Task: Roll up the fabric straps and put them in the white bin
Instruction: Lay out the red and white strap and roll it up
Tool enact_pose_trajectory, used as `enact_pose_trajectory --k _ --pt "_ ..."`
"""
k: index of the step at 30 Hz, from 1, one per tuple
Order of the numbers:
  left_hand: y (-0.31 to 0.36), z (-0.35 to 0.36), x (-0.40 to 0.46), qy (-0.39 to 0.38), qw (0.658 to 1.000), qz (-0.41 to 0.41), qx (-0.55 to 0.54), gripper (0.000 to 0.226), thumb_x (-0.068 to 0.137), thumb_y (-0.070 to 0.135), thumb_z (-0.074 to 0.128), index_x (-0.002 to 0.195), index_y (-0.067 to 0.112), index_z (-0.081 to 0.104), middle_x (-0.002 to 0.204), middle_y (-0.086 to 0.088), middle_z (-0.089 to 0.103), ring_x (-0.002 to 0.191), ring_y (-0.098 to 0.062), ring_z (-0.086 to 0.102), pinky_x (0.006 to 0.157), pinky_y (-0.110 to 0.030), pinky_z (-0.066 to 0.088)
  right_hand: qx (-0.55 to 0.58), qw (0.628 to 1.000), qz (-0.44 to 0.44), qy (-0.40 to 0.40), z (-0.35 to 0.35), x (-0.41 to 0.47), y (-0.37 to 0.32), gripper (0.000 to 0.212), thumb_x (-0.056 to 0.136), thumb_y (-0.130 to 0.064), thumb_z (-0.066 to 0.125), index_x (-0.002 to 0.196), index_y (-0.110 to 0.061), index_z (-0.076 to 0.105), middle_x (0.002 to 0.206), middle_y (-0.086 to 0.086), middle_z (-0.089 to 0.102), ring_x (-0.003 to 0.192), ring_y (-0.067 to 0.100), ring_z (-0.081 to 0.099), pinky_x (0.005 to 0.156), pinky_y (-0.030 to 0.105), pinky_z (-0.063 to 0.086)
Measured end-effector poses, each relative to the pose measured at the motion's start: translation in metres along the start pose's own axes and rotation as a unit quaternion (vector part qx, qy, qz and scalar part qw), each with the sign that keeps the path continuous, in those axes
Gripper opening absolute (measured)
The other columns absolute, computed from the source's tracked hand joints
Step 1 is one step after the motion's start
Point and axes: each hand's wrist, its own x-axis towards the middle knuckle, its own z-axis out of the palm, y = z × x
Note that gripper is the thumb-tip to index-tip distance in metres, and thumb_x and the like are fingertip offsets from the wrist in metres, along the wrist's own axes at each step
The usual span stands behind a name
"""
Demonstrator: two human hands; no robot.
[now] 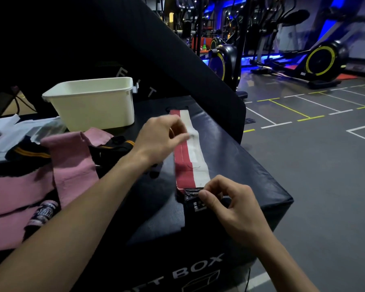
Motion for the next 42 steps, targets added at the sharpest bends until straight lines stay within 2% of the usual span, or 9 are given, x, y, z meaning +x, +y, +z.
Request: enact_pose_trajectory --k 4,12,17,21,24,30,35,38,42 --pt "0.026 -0.014 -0.075 -0.11 0.979 0.037 -0.166 0.008 0.089 0.026 0.08 0.088 0.018 0.078 0.077 0.005 0.075 0.068 -0.013 0.07 0.065 -0.027 0.056 0.0 1.0 0.002 0.019 0.002 -0.004 -0.003 0.018 0.093 -0.029 0.072 0.079 -0.021 0.066 0.07 -0.005 0.067 0.062 0.018 0.063 0.06 0.043 0.05" --pt "0.022 0.003 -0.147 -0.08 0.963 -0.056 -0.251 0.011 0.084 0.031 0.084 0.093 0.028 0.078 0.078 0.009 0.076 0.07 -0.015 0.07 0.067 -0.028 0.056 -0.021 0.997 0.011 0.073 0.012 -0.018 -0.01 0.021 0.092 -0.033 0.071 0.076 -0.023 0.06 0.067 -0.006 0.065 0.057 0.012 0.061 0.056 0.039 0.051" --pt "0.025 0.006 -0.156 -0.014 0.974 -0.041 -0.221 0.003 0.089 0.025 0.08 0.09 0.028 0.078 0.079 0.017 0.074 0.074 -0.007 0.07 0.066 -0.015 0.048 -0.002 0.997 0.013 0.073 0.02 -0.026 -0.015 0.022 0.09 -0.039 0.069 0.081 -0.02 0.063 0.073 -0.003 0.069 0.068 0.019 0.069 0.064 0.048 0.055" --pt "0.021 0.0 -0.162 -0.001 0.99 0.011 -0.138 0.008 0.092 0.037 0.072 0.092 0.029 0.074 0.084 0.02 0.071 0.08 -0.001 0.067 0.068 -0.02 0.05 -0.001 0.999 -0.007 0.054 0.019 -0.027 -0.017 0.013 0.087 -0.032 0.074 0.083 -0.02 0.069 0.084 -0.006 0.072 0.082 0.016 0.072 0.073 0.041 0.058" --pt "0.019 0.001 -0.167 -0.002 0.995 -0.001 -0.098 0.016 0.089 0.049 0.065 0.093 0.034 0.07 0.084 0.022 0.066 0.084 0.0 0.062 0.073 -0.026 0.051 -0.028 0.999 -0.027 0.018 0.011 -0.027 -0.016 0.008 0.083 -0.024 0.08 0.08 -0.022 0.072 0.086 -0.005 0.071 0.086 0.018 0.071 0.074 0.038 0.057" --pt "0.017 0.007 -0.168 -0.035 0.989 -0.043 -0.136 0.009 0.089 0.043 0.073 0.087 0.035 0.072 0.089 0.019 0.062 0.106 -0.006 0.048 0.08 -0.011 0.041 -0.067 0.998 -0.014 -0.012 0.003 -0.027 -0.018 0.015 0.079 -0.037 0.079 0.076 -0.025 0.072 0.081 -0.009 0.069 0.077 0.013 0.068 0.069 0.023 0.051" --pt "0.017 0.011 -0.164 -0.058 0.986 -0.089 -0.127 0.029 0.077 0.063 0.061 0.079 0.036 0.072 0.088 0.017 0.058 0.107 -0.004 0.043 0.092 -0.04 0.049 -0.134 0.991 -0.001 -0.03 0.005 -0.022 -0.011 0.025 0.083 -0.038 0.08 0.068 -0.031 0.062 0.087 -0.011 0.059 0.081 0.011 0.063 0.069 0.019 0.045" --pt "0.021 0.011 -0.16 -0.063 0.987 -0.102 -0.103 0.021 0.081 0.056 0.07 0.077 0.035 0.072 0.087 0.017 0.058 0.104 -0.003 0.043 0.094 -0.039 0.045 -0.154 0.987 0.017 -0.045 0.006 -0.019 -0.007 0.029 0.084 -0.041 0.079 0.065 -0.03 0.059 0.086 -0.012 0.057 0.081 0.008 0.06 0.07 0.024 0.043" --pt "0.023 0.01 -0.159 -0.061 0.992 -0.086 -0.072 0.017 0.086 0.051 0.07 0.081 0.035 0.069 0.088 0.017 0.06 0.101 -0.002 0.045 0.098 -0.035 0.037 -0.154 0.986 0.041 -0.058 0.007 -0.013 -0.006 0.032 0.081 -0.041 0.08 0.062 -0.026 0.059 0.082 -0.01 0.055 0.073 0.008 0.056 0.065 0.021 0.038"
